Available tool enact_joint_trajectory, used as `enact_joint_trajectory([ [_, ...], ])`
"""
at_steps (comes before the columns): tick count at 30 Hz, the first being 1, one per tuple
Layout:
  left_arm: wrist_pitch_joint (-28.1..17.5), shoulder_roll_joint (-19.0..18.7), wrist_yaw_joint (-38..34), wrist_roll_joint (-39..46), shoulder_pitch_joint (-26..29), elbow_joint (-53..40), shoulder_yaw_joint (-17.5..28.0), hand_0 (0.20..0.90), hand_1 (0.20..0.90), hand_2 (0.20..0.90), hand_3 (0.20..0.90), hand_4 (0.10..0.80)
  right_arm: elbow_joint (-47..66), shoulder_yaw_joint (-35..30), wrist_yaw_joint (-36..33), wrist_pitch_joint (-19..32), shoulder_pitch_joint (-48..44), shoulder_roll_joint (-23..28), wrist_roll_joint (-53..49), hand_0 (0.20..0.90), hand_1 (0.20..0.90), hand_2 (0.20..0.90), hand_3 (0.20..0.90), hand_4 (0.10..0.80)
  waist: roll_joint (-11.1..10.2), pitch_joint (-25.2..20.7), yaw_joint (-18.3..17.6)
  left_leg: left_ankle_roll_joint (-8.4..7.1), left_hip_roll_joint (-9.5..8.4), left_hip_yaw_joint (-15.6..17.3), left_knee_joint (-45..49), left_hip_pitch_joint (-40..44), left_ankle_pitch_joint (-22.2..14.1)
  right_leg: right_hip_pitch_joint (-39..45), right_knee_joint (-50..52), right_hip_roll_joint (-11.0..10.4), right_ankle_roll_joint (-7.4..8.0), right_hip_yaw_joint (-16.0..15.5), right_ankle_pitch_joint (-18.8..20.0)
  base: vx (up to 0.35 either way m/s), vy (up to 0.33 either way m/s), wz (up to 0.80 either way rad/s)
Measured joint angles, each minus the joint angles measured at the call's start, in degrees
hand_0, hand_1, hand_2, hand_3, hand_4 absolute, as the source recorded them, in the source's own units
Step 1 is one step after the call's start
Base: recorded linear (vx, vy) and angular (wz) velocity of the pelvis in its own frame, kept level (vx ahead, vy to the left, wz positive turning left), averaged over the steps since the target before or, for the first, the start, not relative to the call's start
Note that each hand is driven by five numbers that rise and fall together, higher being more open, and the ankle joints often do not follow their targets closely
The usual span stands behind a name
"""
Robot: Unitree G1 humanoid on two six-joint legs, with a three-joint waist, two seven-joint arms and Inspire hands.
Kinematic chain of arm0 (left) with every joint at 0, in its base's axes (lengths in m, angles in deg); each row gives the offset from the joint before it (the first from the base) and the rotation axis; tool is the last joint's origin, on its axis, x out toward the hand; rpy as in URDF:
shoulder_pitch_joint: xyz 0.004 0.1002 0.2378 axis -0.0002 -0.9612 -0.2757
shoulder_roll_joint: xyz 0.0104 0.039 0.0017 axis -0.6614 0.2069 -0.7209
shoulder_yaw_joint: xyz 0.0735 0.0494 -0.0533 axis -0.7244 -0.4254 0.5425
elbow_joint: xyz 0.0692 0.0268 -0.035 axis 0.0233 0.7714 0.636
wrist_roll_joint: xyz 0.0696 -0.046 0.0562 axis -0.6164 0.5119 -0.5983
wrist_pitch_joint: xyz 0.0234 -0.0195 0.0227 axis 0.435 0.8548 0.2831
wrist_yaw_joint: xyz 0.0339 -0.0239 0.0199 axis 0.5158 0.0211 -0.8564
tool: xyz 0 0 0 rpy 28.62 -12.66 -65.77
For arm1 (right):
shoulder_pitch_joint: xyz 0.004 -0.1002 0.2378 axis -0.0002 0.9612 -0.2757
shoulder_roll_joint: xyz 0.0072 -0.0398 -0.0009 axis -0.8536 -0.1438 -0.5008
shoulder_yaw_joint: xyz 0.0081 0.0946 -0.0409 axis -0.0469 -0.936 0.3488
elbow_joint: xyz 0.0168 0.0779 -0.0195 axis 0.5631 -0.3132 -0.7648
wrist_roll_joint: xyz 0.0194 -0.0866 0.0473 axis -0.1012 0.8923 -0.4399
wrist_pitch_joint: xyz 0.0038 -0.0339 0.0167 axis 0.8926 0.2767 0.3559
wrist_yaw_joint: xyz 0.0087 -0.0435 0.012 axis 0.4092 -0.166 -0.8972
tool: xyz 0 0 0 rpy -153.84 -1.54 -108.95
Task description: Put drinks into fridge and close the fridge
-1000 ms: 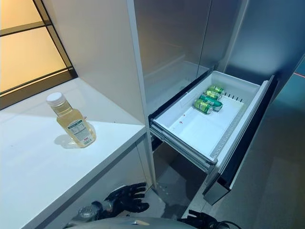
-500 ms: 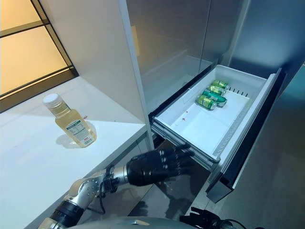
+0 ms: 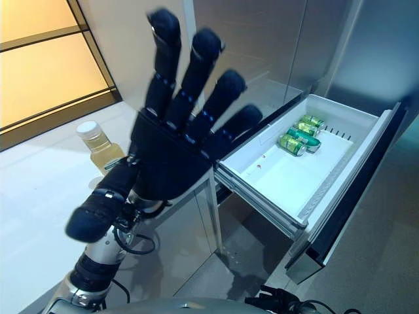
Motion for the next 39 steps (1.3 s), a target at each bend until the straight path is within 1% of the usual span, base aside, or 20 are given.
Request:
enact_joint_trajectory([
  [1,-3.84,-1.90,-2.94,-3.71,0.03,0.01,1.48,0.900,0.900,0.900,0.900,0.800,-0.03,0.05,0.00,0.54,0.37,0.00,0.04,0.900,0.900,0.900,0.900,0.800,-0.06,-0.20,0.59,0.06,0.02,-0.15,0.00,-0.18,0.25,0.03,0.00,-0.05,0.04,-0.50,-0.09,-0.014,-0.046,0.24],
  [4,-9.61,-4.75,-9.30,-9.92,-0.05,0.11,5.72,0.900,0.900,0.900,0.900,0.800,-0.02,0.05,0.00,0.94,0.91,-0.02,0.03,0.900,0.900,0.900,0.900,0.800,-0.15,-0.26,1.95,-0.03,-0.14,-1.60,0.00,-0.65,0.56,0.25,0.00,-0.12,0.16,-1.32,-0.30,-0.015,-0.045,0.28],
  [6,-13.79,-5.11,-14.44,-14.57,-0.07,0.21,10.10,0.900,0.900,0.900,0.900,0.800,-0.06,0.13,0.02,0.96,0.99,-0.11,0.04,0.900,0.900,0.900,0.900,0.800,-0.35,-0.23,2.71,0.13,-0.41,-3.74,0.01,-1.58,1.62,0.32,0.00,-0.27,0.27,-1.39,-0.65,-0.025,-0.063,0.55],
  [7,-14.69,-5.04,-16.27,-16.08,-0.08,0.29,11.80,0.900,0.900,0.900,0.900,0.800,-0.34,0.30,0.04,0.95,0.98,-0.09,0.04,0.900,0.900,0.900,0.900,0.800,-0.37,-0.23,3.37,-0.01,-0.44,-4.34,0.04,-1.69,1.95,0.41,-0.02,-0.28,0.30,-1.60,-0.72,-0.040,-0.072,0.51],
  [9,-15.48,-4.91,-20.50,-20.66,-0.12,0.35,14.75,0.900,0.900,0.900,0.900,0.800,-1.07,0.77,0.03,0.93,0.75,-0.09,0.05,0.900,0.900,0.900,0.900,0.800,-0.42,-0.27,4.38,-0.33,-0.75,-6.41,0.24,-2.08,2.73,0.84,-0.02,-0.34,0.42,-3.02,-1.23,-0.049,-0.058,0.50],
  [12,-15.42,-4.92,-27.62,-29.31,-0.78,0.44,16.57,0.900,0.900,0.900,0.900,0.800,-2.48,2.57,0.06,0.75,-0.20,0.29,0.11,0.900,0.900,0.900,0.900,0.800,-0.12,-0.20,6.52,-0.91,-0.92,-8.93,0.29,-2.10,3.37,1.84,-0.05,-0.31,0.59,-4.70,-1.71,-0.067,-0.061,0.46],
  [13,-15.22,-4.97,-29.83,-32.37,-1.03,0.44,16.70,0.900,0.900,0.900,0.900,0.800,-2.98,2.77,0.03,0.71,-0.49,0.34,0.10,0.900,0.900,0.900,0.900,0.800,-0.02,-0.17,7.26,-1.54,-0.80,-9.25,0.06,-2.25,3.04,1.93,-0.04,-0.19,0.60,-5.08,-1.75,-0.068,-0.056,0.24],
  [14,-14.99,-5.01,-31.59,-34.92,-1.36,0.45,17.05,0.900,0.900,0.900,0.900,0.800,-3.45,2.77,0.00,0.57,-0.89,0.20,0.10,0.900,0.900,0.900,0.900,0.800,0.12,-0.14,8.05,-1.53,-0.58,-9.21,0.04,-2.44,2.98,1.94,-0.04,-0.06,0.82,-5.46,-1.91,-0.067,-0.055,0.30],
  [16,-14.85,-5.51,-35.41,-39.76,-2.36,0.45,17.74,0.900,0.900,0.900,0.900,0.800,-3.53,2.84,0.03,0.23,-1.46,-0.07,0.09,0.900,0.900,0.900,0.900,0.800,0.32,-0.17,8.43,-1.59,0.30,-7.17,0.06,-3.83,3.00,1.47,-0.03,0.09,0.37,-7.00,-2.27,-0.056,-0.045,0.44],
  [18,-14.61,-5.94,-38.03,-42.21,-3.06,0.52,17.78,0.900,0.900,0.900,0.900,0.800,-3.57,2.79,0.03,-0.13,-1.66,-0.07,0.09,0.900,0.900,0.900,0.900,0.800,0.77,0.21,9.61,-1.59,0.97,-6.00,0.07,-4.53,3.00,1.26,-0.03,0.21,0.34,-7.83,-2.29,-0.051,-0.028,0.36],
  [19,-14.49,-5.99,-39.09,-43.30,-3.73,0.52,17.94,0.900,0.900,0.900,0.900,0.800,-3.67,2.79,0.04,-0.55,-1.63,-0.08,0.09,0.900,0.900,0.900,0.900,0.800,0.96,0.30,9.97,-1.59,1.05,-6.04,0.13,-4.82,3.00,1.16,-0.04,0.24,0.33,-8.25,-2.30,-0.046,-0.015,0.23],
  [22,-13.15,-6.04,-41.48,-44.49,-5.57,0.70,18.21,0.900,0.900,0.900,0.900,0.800,-3.98,2.72,0.04,-1.07,-1.64,-0.05,0.09,0.900,0.900,0.900,0.900,0.800,1.45,0.52,11.10,-1.58,1.13,-6.00,0.24,-5.03,3.14,1.33,-0.04,0.20,0.15,-9.07,-2.40,-0.039,-0.001,0.15],
  [25,-12.05,-6.14,-43.16,-45.58,-7.16,2.50,18.42,0.900,0.900,0.900,0.900,0.800,-4.33,2.48,0.03,-1.22,-1.78,0.05,0.10,0.900,0.900,0.900,0.900,0.800,1.90,0.37,10.98,-2.37,1.24,-5.77,0.50,-5.02,4.42,1.56,-0.04,0.31,0.20,-8.95,-2.38,-0.015,0.012,0.01],
  [28,-9.94,-6.16,-44.30,-45.77,-7.21,6.36,18.41,0.900,0.900,0.900,0.900,0.800,-4.54,2.35,0.05,-1.51,-2.06,0.12,0.13,0.900,0.900,0.900,0.900,0.800,1.93,0.48,10.66,-2.47,1.09,-5.32,0.31,-4.94,4.71,1.37,-0.04,0.11,0.26,-8.75,-2.40,0.005,0.020,-0.02],
  [29,-9.14,-6.16,-44.65,-45.76,-7.22,7.95,18.39,0.900,0.900,0.900,0.900,0.800,-4.55,2.33,0.07,-1.57,-2.18,0.12,0.19,0.900,0.900,0.900,0.900,0.800,1.90,0.51,10.44,-2.02,1.06,-5.11,0.32,-4.84,5.03,1.41,-0.04,0.07,0.32,-8.69,-2.44,0.013,0.033,-0.05],
  [30,-8.22,-6.16,-44.86,-45.76,-7.22,9.29,18.38,0.900,0.900,0.900,0.900,0.800,-4.61,2.31,0.09,-1.58,-2.26,0.13,0.31,0.900,0.900,0.900,0.900,0.800,1.88,0.52,10.27,-2.02,1.07,-4.92,0.33,-4.62,5.03,1.42,-0.05,0.05,0.34,-8.59,-2.45,0.020,0.040,-0.05],
  [34,-5.65,-6.16,-45.46,-45.54,-7.33,12.60,18.20,0.900,0.900,0.900,0.900,0.800,-4.62,2.18,0.21,-1.70,-3.01,0.34,1.42,0.900,0.900,0.900,0.900,0.800,2.26,1.28,9.52,-2.11,1.26,-4.28,0.33,-3.89,4.99,1.69,-0.05,0.14,0.35,-7.89,-2.46,0.032,0.044,-0.10],
  [36,-4.88,-6.15,-45.37,-45.35,-7.32,13.65,17.86,0.900,0.900,0.900,0.900,0.800,-4.61,2.13,0.32,-1.79,-3.34,0.43,2.46,0.900,0.900,0.900,0.900,0.800,2.47,1.60,9.28,-2.24,1.46,-3.43,0.32,-3.57,4.87,1.69,-0.05,0.21,0.37,-7.06,-2.46,0.048,0.040,-0.20],
  [37,-4.67,-6.15,-45.18,-45.29,-7.36,14.29,17.69,0.900,0.900,0.900,0.900,0.800,-4.55,2.09,0.51,-1.86,-3.49,0.46,2.59,0.900,0.900,0.900,0.900,0.800,2.50,1.68,8.94,-2.69,1.55,-3.12,0.31,-3.52,4.53,1.71,-0.04,0.26,0.38,-6.77,-2.45,0.036,0.024,-0.19],
  [39,-4.25,-6.15,-44.96,-45.26,-7.37,15.00,17.53,0.900,0.900,0.900,0.900,0.800,-4.52,1.69,1.12,-1.93,-3.60,0.45,2.88,0.900,0.900,0.900,0.900,0.800,2.35,1.88,8.69,-2.86,1.80,-2.39,0.25,-3.12,4.22,1.98,-0.04,0.56,0.37,-5.73,-2.43,0.039,0.030,-0.17],
])
